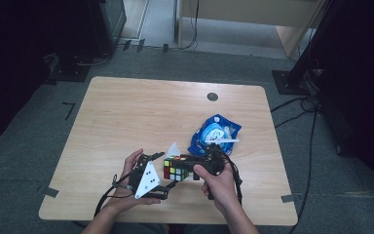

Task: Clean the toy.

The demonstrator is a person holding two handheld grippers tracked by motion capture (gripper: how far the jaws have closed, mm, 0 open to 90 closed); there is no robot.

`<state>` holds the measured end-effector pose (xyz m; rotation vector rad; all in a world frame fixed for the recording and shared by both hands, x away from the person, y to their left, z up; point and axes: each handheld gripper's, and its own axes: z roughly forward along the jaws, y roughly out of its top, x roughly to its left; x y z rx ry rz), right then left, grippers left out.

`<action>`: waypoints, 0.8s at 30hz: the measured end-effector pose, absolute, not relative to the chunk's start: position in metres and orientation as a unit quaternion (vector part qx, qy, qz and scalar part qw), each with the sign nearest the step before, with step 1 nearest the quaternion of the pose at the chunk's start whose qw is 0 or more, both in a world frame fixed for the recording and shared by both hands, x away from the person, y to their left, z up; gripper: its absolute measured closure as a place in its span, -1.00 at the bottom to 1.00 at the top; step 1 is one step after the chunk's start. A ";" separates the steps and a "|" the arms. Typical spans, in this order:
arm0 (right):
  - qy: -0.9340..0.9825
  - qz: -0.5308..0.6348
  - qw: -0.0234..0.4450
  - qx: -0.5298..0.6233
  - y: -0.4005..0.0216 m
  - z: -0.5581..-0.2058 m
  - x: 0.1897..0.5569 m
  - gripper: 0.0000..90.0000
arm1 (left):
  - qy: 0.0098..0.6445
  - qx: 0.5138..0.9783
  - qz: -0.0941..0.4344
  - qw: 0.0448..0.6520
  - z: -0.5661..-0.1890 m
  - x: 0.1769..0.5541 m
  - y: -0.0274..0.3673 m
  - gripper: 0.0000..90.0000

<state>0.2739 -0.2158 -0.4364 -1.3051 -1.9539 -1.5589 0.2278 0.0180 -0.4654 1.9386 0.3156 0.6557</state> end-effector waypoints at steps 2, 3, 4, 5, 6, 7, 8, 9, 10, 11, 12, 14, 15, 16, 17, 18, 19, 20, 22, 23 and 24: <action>-0.685 -0.547 0.163 -0.453 -0.215 -0.437 0.274 -0.22 | 0.127 0.805 0.272 0.512 -0.465 0.226 0.016 -0.78; -0.686 -0.543 0.167 -0.454 -0.214 -0.436 0.273 -0.22 | 0.125 0.805 0.272 0.512 -0.465 0.226 0.016 -0.78; -0.688 -0.543 0.167 -0.452 -0.213 -0.437 0.273 -0.22 | 0.123 0.806 0.270 0.512 -0.465 0.225 0.015 -0.78; -0.689 -0.541 0.168 -0.451 -0.212 -0.437 0.273 -0.22 | 0.121 0.807 0.270 0.511 -0.465 0.225 0.015 -0.78; -0.691 -0.541 0.166 -0.450 -0.211 -0.438 0.273 -0.23 | 0.120 0.808 0.269 0.511 -0.465 0.225 0.014 -0.78; -0.692 -0.539 0.169 -0.450 -0.211 -0.438 0.273 -0.22 | 0.118 0.809 0.268 0.510 -0.465 0.225 0.014 -0.78; -0.692 -0.538 0.169 -0.450 -0.210 -0.438 0.273 -0.22 | 0.117 0.809 0.266 0.511 -0.465 0.225 0.014 -0.78; -0.693 -0.537 0.170 -0.450 -0.210 -0.438 0.273 -0.23 | 0.116 0.808 0.263 0.514 -0.465 0.224 0.014 -0.76; -0.693 -0.539 0.169 -0.448 -0.209 -0.439 0.273 -0.23 | 0.113 0.809 0.260 0.515 -0.465 0.224 0.014 -0.72; -0.693 -0.539 0.168 -0.447 -0.209 -0.439 0.273 -0.23 | 0.112 0.808 0.258 0.517 -0.465 0.224 0.014 -0.67; -0.693 -0.539 0.171 -0.447 -0.209 -0.439 0.273 -0.23 | 0.112 0.807 0.256 0.520 -0.465 0.223 0.013 -0.66; -0.693 -0.540 0.171 -0.446 -0.208 -0.439 0.273 -0.23 | 0.101 0.810 0.247 0.522 -0.465 0.223 0.014 -0.56; -0.693 -0.540 0.169 -0.447 -0.208 -0.440 0.273 -0.23 | 0.096 0.810 0.243 0.526 -0.466 0.222 0.014 -0.38; -0.692 -0.540 0.172 -0.447 -0.208 -0.440 0.273 -0.23 | 0.095 0.810 0.243 0.526 -0.466 0.222 0.013 -0.37; -0.692 -0.538 0.176 -0.449 -0.208 -0.440 0.273 -0.23 | 0.095 0.810 0.244 0.525 -0.466 0.222 0.013 -0.36; -0.691 -0.538 0.175 -0.449 -0.208 -0.441 0.273 -0.23 | 0.094 0.810 0.245 0.524 -0.466 0.222 0.013 -0.35; -0.688 -0.539 0.178 -0.452 -0.208 -0.441 0.273 -0.23 | 0.093 0.809 0.246 0.525 -0.465 0.221 0.013 -0.34; -0.684 -0.543 0.180 -0.453 -0.208 -0.442 0.274 -0.23 | 0.091 0.809 0.246 0.525 -0.465 0.221 0.013 -0.32; -0.674 -0.548 0.185 -0.460 -0.210 -0.443 0.274 -0.24 | 0.090 0.811 0.242 0.525 -0.464 0.221 0.014 -0.28; -0.672 -0.550 0.181 -0.461 -0.211 -0.443 0.275 -0.26 | 0.093 0.810 0.244 0.524 -0.464 0.221 0.014 -0.26; -0.673 -0.552 0.175 -0.460 -0.212 -0.443 0.275 -0.26 | 0.097 0.809 0.246 0.524 -0.463 0.222 0.016 -0.25</action>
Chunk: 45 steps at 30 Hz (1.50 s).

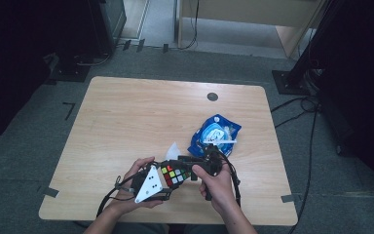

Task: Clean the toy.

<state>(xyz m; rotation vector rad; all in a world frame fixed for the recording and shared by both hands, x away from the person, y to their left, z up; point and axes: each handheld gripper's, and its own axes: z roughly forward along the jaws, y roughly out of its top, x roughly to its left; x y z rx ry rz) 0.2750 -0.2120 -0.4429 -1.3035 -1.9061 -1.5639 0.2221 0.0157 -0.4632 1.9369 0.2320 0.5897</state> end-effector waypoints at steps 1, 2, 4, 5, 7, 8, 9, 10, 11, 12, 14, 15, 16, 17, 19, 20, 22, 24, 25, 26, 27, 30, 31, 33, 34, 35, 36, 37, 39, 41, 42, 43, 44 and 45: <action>-0.672 -0.551 0.174 -0.463 -0.213 -0.442 0.275 -0.29 | 0.099 0.809 0.247 0.524 -0.463 0.223 0.017 -0.25; -0.671 -0.553 0.173 -0.463 -0.214 -0.442 0.275 -0.29 | 0.104 0.807 0.248 0.525 -0.463 0.224 0.018 -0.25; -0.668 -0.561 0.166 -0.460 -0.217 -0.440 0.275 -0.29 | 0.112 0.805 0.251 0.526 -0.462 0.226 0.021 -0.24; -0.665 -0.564 0.164 -0.460 -0.218 -0.439 0.275 -0.29 | 0.117 0.804 0.252 0.526 -0.462 0.228 0.024 -0.24; -0.658 -0.582 0.146 -0.456 -0.222 -0.437 0.275 -0.25 | 0.125 0.801 0.255 0.527 -0.460 0.231 0.029 -0.24; -0.654 -0.589 0.133 -0.455 -0.224 -0.436 0.274 -0.21 | 0.131 0.798 0.256 0.529 -0.459 0.233 0.033 -0.24; -0.654 -0.593 0.117 -0.454 -0.225 -0.436 0.274 -0.20 | 0.139 0.794 0.257 0.532 -0.458 0.236 0.038 -0.24; -0.656 -0.594 0.097 -0.455 -0.227 -0.436 0.274 -0.16 | 0.147 0.791 0.257 0.535 -0.457 0.238 0.042 -0.24; -0.658 -0.594 0.080 -0.455 -0.229 -0.437 0.274 -0.12 | 0.154 0.789 0.259 0.536 -0.456 0.241 0.046 -0.24; -0.661 -0.593 0.068 -0.456 -0.229 -0.438 0.274 -0.08 | 0.161 0.786 0.260 0.537 -0.456 0.243 0.051 -0.24; -0.670 -0.584 0.047 -0.456 -0.228 -0.443 0.275 0.02 | 0.173 0.782 0.261 0.539 -0.455 0.247 0.058 -0.24; -0.680 -0.577 0.029 -0.451 -0.226 -0.446 0.275 0.08 | 0.179 0.780 0.263 0.539 -0.454 0.248 0.061 -0.24; -0.695 -0.566 0.007 -0.443 -0.223 -0.449 0.275 0.10 | 0.183 0.778 0.265 0.540 -0.453 0.250 0.064 -0.24; -0.714 -0.550 -0.012 -0.432 -0.218 -0.453 0.274 0.12 | 0.190 0.775 0.263 0.543 -0.452 0.252 0.068 -0.24; -0.748 -0.520 -0.039 -0.412 -0.206 -0.461 0.273 0.15 | 0.198 0.770 0.262 0.547 -0.451 0.254 0.072 -0.24; -0.762 -0.508 -0.047 -0.399 -0.200 -0.467 0.273 0.15 | 0.203 0.768 0.261 0.548 -0.451 0.255 0.075 -0.24; -0.785 -0.479 -0.066 -0.386 -0.189 -0.478 0.271 0.11 | 0.208 0.766 0.262 0.549 -0.451 0.257 0.077 -0.24; -0.804 -0.451 -0.093 -0.376 -0.180 -0.490 0.270 0.08 | 0.209 0.767 0.262 0.547 -0.451 0.257 0.079 -0.24; -0.811 -0.440 -0.102 -0.373 -0.176 -0.494 0.269 0.08 | 0.209 0.767 0.262 0.547 -0.451 0.257 0.079 -0.24; -0.813 -0.435 -0.104 -0.372 -0.174 -0.497 0.269 0.09 | 0.209 0.768 0.262 0.546 -0.451 0.257 0.078 -0.24; -0.818 -0.428 -0.110 -0.369 -0.172 -0.502 0.269 0.12 | 0.209 0.768 0.262 0.546 -0.451 0.257 0.077 -0.24; -0.821 -0.406 -0.132 -0.380 -0.170 -0.512 0.270 0.26 | 0.205 0.772 0.260 0.543 -0.452 0.257 0.074 -0.24; -0.821 -0.400 -0.132 -0.385 -0.171 -0.515 0.271 0.32 | 0.204 0.772 0.260 0.542 -0.453 0.256 0.074 -0.24; -0.820 -0.398 -0.135 -0.388 -0.173 -0.519 0.273 0.47 | 0.202 0.773 0.258 0.543 -0.453 0.256 0.073 -0.24; -0.817 -0.400 -0.139 -0.390 -0.175 -0.520 0.273 0.55 | 0.202 0.773 0.256 0.544 -0.453 0.256 0.072 -0.24; -0.816 -0.400 -0.142 -0.392 -0.176 -0.520 0.273 0.70 | 0.203 0.773 0.255 0.545 -0.453 0.256 0.072 -0.24; -0.815 -0.398 -0.144 -0.395 -0.177 -0.520 0.274 0.85 | 0.202 0.773 0.253 0.545 -0.453 0.256 0.072 -0.24; -0.815 -0.396 -0.142 -0.398 -0.179 -0.519 0.274 0.94 | 0.202 0.774 0.253 0.545 -0.453 0.256 0.071 -0.24; -0.809 -0.407 -0.135 -0.402 -0.183 -0.515 0.274 0.98 | 0.201 0.774 0.252 0.546 -0.453 0.255 0.071 -0.24; -0.791 -0.433 -0.146 -0.408 -0.191 -0.502 0.271 0.99 | 0.200 0.773 0.250 0.548 -0.453 0.255 0.071 -0.24; -0.778 -0.452 -0.149 -0.410 -0.195 -0.493 0.269 0.99 | 0.199 0.773 0.249 0.548 -0.453 0.255 0.071 -0.24; -0.765 -0.471 -0.151 -0.411 -0.199 -0.483 0.266 0.99 | 0.198 0.774 0.249 0.548 -0.453 0.255 0.071 -0.24; -0.753 -0.494 -0.156 -0.405 -0.203 -0.472 0.264 0.99 | 0.198 0.774 0.248 0.549 -0.454 0.255 0.070 -0.24; -0.742 -0.519 -0.156 -0.396 -0.206 -0.460 0.260 0.99 | 0.197 0.774 0.244 0.550 -0.454 0.254 0.069 -0.24</action>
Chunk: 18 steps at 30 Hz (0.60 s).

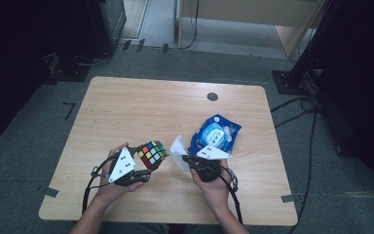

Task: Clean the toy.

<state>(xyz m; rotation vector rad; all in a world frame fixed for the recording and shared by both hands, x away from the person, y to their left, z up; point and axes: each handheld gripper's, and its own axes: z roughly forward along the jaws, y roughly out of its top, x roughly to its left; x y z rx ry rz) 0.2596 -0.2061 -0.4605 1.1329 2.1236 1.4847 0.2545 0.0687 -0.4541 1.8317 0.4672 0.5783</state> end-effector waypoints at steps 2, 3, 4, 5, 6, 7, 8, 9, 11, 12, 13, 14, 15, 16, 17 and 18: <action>0.723 0.563 0.160 0.367 -0.209 -0.437 0.250 0.99 | 0.194 0.775 0.238 0.552 -0.455 0.253 0.066 -0.24; 0.717 0.578 0.159 0.356 -0.209 -0.430 0.246 0.99 | 0.192 0.776 0.233 0.554 -0.456 0.252 0.063 -0.24; 0.709 0.600 0.152 0.338 -0.208 -0.419 0.241 0.99 | 0.188 0.777 0.230 0.555 -0.456 0.251 0.060 -0.24; 0.705 0.612 0.146 0.327 -0.205 -0.413 0.236 0.99 | 0.184 0.778 0.228 0.555 -0.456 0.249 0.057 -0.24; 0.704 0.619 0.143 0.316 -0.202 -0.410 0.233 0.99 | 0.180 0.779 0.226 0.557 -0.456 0.248 0.054 -0.24; 0.708 0.620 0.138 0.309 -0.198 -0.409 0.231 0.99 | 0.176 0.780 0.225 0.557 -0.456 0.246 0.051 -0.24; 0.715 0.615 0.136 0.304 -0.194 -0.410 0.229 0.99 | 0.172 0.780 0.223 0.559 -0.456 0.244 0.049 -0.24; 0.718 0.610 0.137 0.305 -0.191 -0.411 0.229 0.99 | 0.168 0.781 0.222 0.560 -0.455 0.242 0.046 -0.24; 0.716 0.606 0.140 0.316 -0.189 -0.418 0.230 0.99 | 0.163 0.783 0.223 0.558 -0.454 0.240 0.044 -0.24; 0.713 0.603 0.136 0.333 -0.191 -0.422 0.233 0.98 | 0.162 0.783 0.222 0.558 -0.454 0.240 0.044 -0.24; 0.711 0.600 0.131 0.344 -0.193 -0.426 0.236 0.98 | 0.162 0.782 0.223 0.559 -0.453 0.239 0.044 -0.24; 0.713 0.591 0.134 0.353 -0.194 -0.430 0.239 0.98 | 0.163 0.780 0.223 0.561 -0.452 0.239 0.045 -0.24; 0.716 0.581 0.137 0.362 -0.196 -0.434 0.242 0.98 | 0.163 0.779 0.222 0.563 -0.451 0.239 0.046 -0.24; 0.718 0.574 0.137 0.369 -0.196 -0.437 0.244 0.98 | 0.165 0.776 0.221 0.567 -0.450 0.240 0.047 -0.24; 0.726 0.558 0.135 0.380 -0.197 -0.443 0.248 0.98 | 0.168 0.773 0.221 0.571 -0.449 0.241 0.049 -0.24; 0.732 0.545 0.130 0.387 -0.197 -0.447 0.251 0.98 | 0.171 0.771 0.219 0.573 -0.449 0.242 0.050 -0.24</action>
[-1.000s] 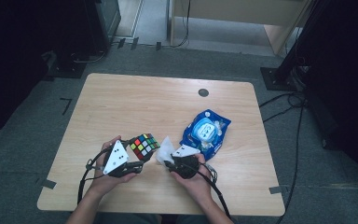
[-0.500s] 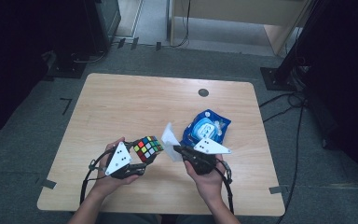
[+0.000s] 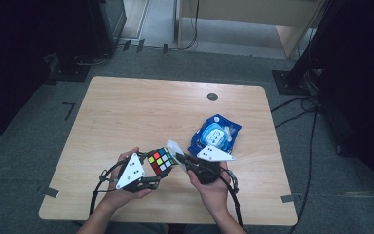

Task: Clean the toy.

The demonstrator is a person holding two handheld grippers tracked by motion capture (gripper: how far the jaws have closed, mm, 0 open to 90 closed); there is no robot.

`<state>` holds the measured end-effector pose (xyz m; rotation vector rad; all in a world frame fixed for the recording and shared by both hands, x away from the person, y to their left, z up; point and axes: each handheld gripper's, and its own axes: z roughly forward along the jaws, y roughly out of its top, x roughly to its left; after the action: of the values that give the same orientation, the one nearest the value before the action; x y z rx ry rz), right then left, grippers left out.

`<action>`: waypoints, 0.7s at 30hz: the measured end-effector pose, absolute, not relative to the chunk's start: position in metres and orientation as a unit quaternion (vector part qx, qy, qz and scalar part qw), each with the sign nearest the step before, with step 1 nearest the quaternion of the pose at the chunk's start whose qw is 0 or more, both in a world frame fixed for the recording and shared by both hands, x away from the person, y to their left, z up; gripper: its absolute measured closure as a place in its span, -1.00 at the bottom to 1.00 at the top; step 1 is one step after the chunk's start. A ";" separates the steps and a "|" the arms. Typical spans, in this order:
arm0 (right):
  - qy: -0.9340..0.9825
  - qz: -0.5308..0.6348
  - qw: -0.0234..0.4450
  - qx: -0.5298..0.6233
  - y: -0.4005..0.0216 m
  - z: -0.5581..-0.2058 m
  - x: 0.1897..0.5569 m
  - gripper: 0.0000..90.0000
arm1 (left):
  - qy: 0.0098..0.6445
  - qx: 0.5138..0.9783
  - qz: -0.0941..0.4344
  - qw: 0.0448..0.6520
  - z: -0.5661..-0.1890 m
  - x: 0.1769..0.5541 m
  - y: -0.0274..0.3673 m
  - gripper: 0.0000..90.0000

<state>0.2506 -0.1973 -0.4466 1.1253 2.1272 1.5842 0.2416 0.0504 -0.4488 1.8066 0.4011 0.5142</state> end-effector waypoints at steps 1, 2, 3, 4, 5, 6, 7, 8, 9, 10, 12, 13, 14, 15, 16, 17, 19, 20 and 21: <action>0.735 0.539 0.128 0.391 -0.198 -0.449 0.252 0.98 | 0.174 0.770 0.220 0.574 -0.449 0.243 0.052 -0.24; 0.734 0.540 0.129 0.393 -0.198 -0.450 0.253 0.98 | 0.176 0.770 0.222 0.571 -0.449 0.243 0.053 -0.24; 0.731 0.544 0.129 0.391 -0.199 -0.449 0.252 0.98 | 0.179 0.770 0.223 0.571 -0.450 0.244 0.054 -0.24; 0.725 0.553 0.132 0.388 -0.200 -0.446 0.251 0.98 | 0.179 0.771 0.223 0.568 -0.450 0.245 0.055 -0.24; 0.719 0.563 0.135 0.384 -0.201 -0.442 0.248 0.98 | 0.180 0.773 0.224 0.566 -0.451 0.245 0.055 -0.24; 0.710 0.582 0.140 0.370 -0.202 -0.435 0.244 0.98 | 0.181 0.774 0.226 0.564 -0.452 0.246 0.054 -0.24; 0.706 0.594 0.146 0.357 -0.201 -0.428 0.239 0.98 | 0.179 0.775 0.226 0.562 -0.452 0.246 0.054 -0.24; 0.702 0.604 0.150 0.347 -0.200 -0.423 0.236 0.98 | 0.178 0.778 0.226 0.559 -0.453 0.245 0.052 -0.24; 0.699 0.616 0.154 0.330 -0.198 -0.416 0.231 0.98 | 0.176 0.778 0.224 0.560 -0.453 0.244 0.050 -0.24; 0.700 0.618 0.157 0.323 -0.195 -0.413 0.228 0.98 | 0.173 0.779 0.222 0.561 -0.453 0.243 0.048 -0.24; 0.709 0.608 0.161 0.319 -0.189 -0.412 0.226 0.98 | 0.167 0.779 0.221 0.562 -0.452 0.241 0.045 -0.24; 0.712 0.603 0.159 0.322 -0.188 -0.415 0.227 0.98 | 0.165 0.779 0.220 0.563 -0.452 0.239 0.044 -0.24; 0.712 0.599 0.160 0.329 -0.188 -0.419 0.228 0.98 | 0.163 0.780 0.222 0.561 -0.451 0.239 0.044 -0.24; 0.710 0.595 0.155 0.342 -0.189 -0.423 0.230 0.98 | 0.163 0.781 0.221 0.560 -0.451 0.238 0.044 -0.24; 0.709 0.594 0.148 0.351 -0.191 -0.427 0.233 0.98 | 0.163 0.781 0.221 0.561 -0.451 0.238 0.044 -0.24; 0.711 0.589 0.144 0.357 -0.192 -0.430 0.235 0.98 | 0.165 0.779 0.218 0.564 -0.451 0.239 0.045 -0.24; 0.719 0.572 0.146 0.367 -0.193 -0.439 0.241 0.98 | 0.167 0.778 0.217 0.565 -0.450 0.240 0.045 -0.24; 0.726 0.559 0.148 0.374 -0.193 -0.445 0.244 0.98 | 0.167 0.777 0.218 0.566 -0.450 0.240 0.046 -0.24; 0.732 0.548 0.146 0.378 -0.194 -0.449 0.247 0.98 | 0.170 0.774 0.218 0.569 -0.449 0.240 0.047 -0.24</action>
<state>0.2470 -0.1939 -0.4490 1.0867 2.1067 1.5780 0.2405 0.0470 -0.4488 1.8187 0.3990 0.5126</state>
